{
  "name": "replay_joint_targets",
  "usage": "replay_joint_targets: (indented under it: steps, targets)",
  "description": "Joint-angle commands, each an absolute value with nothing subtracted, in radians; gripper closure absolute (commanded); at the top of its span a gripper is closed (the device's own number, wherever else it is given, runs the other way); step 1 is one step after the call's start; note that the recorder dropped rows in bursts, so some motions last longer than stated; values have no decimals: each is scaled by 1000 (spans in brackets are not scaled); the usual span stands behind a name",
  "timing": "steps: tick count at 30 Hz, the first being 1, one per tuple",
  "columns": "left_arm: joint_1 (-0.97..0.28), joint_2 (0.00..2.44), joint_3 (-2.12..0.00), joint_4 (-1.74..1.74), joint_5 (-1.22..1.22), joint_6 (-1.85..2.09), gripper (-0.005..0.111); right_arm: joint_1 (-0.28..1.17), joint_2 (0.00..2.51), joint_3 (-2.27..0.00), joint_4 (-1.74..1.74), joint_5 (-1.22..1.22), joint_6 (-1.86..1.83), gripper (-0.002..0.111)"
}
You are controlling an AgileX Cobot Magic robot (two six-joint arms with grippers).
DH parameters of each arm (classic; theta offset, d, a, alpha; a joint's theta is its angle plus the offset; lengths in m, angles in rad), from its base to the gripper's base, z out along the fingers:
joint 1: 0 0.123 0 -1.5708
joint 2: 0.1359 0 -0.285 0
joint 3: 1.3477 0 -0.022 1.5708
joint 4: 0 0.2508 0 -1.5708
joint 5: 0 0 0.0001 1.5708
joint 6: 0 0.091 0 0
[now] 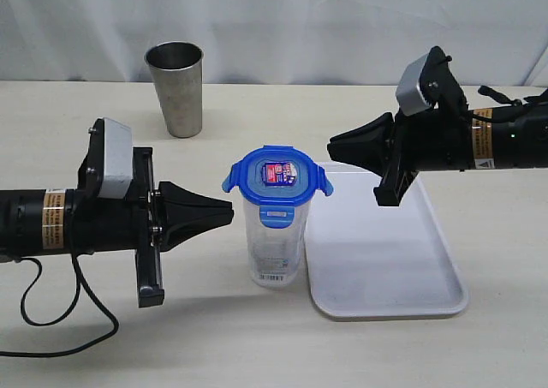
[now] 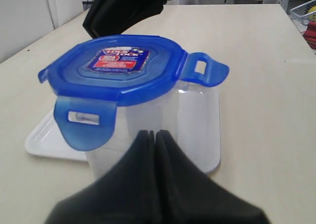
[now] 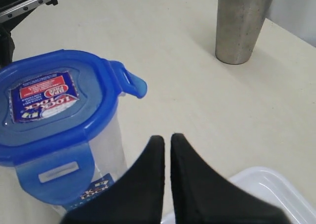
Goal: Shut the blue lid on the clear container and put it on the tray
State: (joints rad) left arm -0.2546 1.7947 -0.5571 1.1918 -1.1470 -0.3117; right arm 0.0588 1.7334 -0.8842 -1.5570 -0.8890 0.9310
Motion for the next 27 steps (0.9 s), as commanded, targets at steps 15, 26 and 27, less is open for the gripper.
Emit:
replay_joint_targets:
  steps: [15,26,27]
  targets:
    - [-257,1798,-562,1121,-1186,-292,107,58,1726,-880,-1587,-954,958,104]
    - [-257,1798,-562,1102,-1160,-292,107,60,1734,-880,-1612,-958,967,104]
    - [-257,1798,-562,1102,-1160,-292,107,60,1739,-880,-1612,-956,964,104]
